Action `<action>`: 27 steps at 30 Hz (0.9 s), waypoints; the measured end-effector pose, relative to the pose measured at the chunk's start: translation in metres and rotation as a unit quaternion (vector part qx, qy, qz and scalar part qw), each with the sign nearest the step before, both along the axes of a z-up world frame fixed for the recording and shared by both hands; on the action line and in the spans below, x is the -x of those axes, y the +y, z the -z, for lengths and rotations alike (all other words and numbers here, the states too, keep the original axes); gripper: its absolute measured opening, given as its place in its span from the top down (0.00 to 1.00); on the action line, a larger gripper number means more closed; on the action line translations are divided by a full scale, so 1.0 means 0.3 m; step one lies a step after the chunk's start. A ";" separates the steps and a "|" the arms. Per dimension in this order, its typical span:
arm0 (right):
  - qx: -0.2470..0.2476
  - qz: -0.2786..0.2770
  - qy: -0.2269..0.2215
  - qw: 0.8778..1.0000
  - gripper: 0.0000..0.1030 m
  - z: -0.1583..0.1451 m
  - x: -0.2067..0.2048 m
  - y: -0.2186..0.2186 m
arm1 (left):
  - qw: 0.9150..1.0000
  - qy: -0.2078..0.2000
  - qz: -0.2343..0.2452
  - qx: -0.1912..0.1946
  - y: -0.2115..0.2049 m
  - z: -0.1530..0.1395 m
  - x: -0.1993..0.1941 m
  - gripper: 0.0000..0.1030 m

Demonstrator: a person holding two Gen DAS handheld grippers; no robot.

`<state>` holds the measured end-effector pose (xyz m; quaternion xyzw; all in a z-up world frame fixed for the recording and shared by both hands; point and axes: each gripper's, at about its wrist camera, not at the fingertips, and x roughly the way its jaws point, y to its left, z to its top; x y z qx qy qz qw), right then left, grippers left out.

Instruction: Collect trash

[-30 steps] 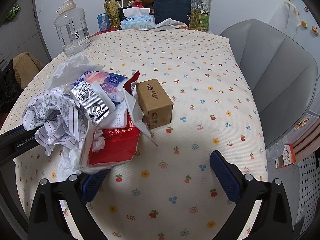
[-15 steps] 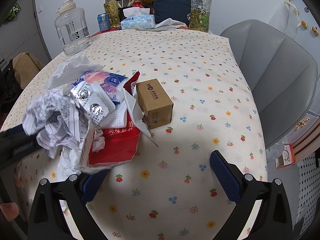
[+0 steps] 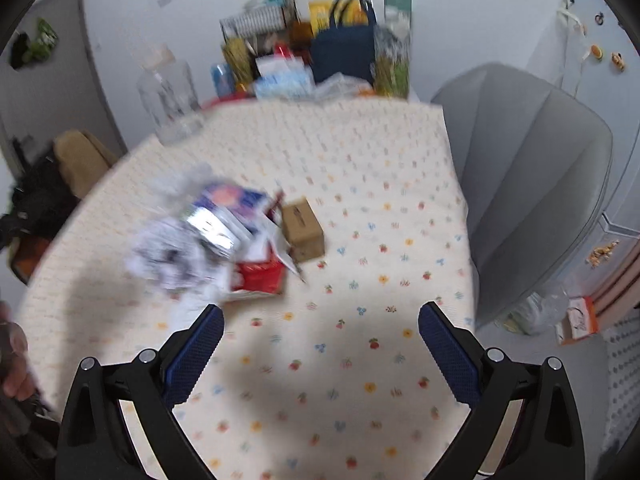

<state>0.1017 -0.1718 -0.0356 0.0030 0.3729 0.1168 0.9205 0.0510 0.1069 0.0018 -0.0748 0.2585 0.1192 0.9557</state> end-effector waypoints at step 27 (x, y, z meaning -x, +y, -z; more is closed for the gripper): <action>-0.021 0.120 -0.104 0.987 0.07 -0.155 0.307 -0.268 | 0.986 -0.016 0.165 -0.002 -0.497 -0.024 0.095 0.05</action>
